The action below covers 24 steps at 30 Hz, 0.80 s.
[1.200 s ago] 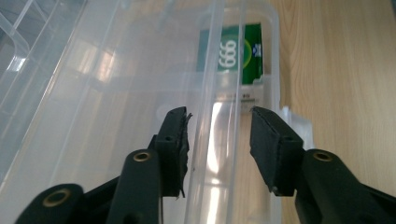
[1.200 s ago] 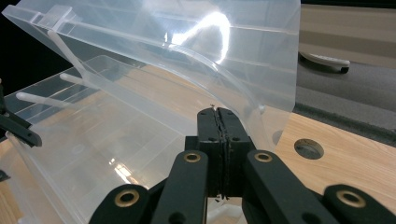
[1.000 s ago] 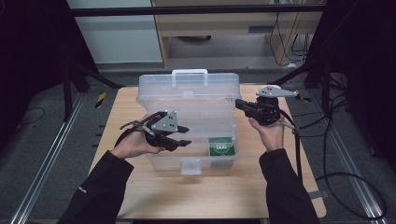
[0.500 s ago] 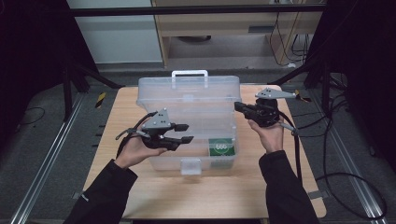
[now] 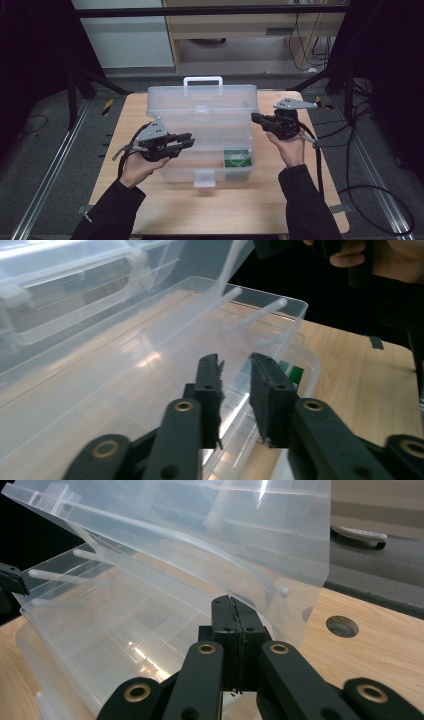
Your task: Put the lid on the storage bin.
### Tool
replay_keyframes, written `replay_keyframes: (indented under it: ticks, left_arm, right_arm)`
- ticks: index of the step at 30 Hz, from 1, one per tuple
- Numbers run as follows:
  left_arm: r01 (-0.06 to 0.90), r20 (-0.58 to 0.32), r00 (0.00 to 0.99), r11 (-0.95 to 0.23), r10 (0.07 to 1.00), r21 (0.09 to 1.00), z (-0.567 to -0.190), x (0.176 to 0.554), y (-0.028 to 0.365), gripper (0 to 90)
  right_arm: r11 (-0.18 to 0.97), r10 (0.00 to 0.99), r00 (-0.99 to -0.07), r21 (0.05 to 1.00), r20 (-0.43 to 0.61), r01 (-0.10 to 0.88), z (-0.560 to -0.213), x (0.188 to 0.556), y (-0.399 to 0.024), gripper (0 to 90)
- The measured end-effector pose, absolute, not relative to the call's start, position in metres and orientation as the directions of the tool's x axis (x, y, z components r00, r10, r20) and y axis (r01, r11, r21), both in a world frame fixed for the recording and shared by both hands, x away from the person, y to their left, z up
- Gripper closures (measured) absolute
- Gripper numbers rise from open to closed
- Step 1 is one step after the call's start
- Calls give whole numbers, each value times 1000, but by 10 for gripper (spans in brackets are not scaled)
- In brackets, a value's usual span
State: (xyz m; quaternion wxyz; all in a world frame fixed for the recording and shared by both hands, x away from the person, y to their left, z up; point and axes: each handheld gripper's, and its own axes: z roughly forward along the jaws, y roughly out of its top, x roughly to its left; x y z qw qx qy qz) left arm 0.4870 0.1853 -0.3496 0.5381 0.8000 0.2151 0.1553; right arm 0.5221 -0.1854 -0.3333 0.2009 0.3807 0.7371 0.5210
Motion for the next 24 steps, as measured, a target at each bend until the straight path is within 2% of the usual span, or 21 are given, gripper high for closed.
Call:
replay_keyframes:
  ticks: [7, 17, 24]
  left_arm:
    - [181, 14, 824, -287, 566, 941, -352, 484, 202, 887]
    - [232, -11, 711, -219, 703, 948, -350, 485, 236, 896]
    - [256, -17, 673, -211, 740, 943, -357, 486, 250, 897]
  right_arm:
    - [183, 769, -633, 920, 86, 347, -333, 519, -185, 900]
    - [204, 761, -643, 912, 81, 355, -337, 514, -185, 900]
    - [231, 756, -652, 905, 64, 357, -340, 508, -185, 900]
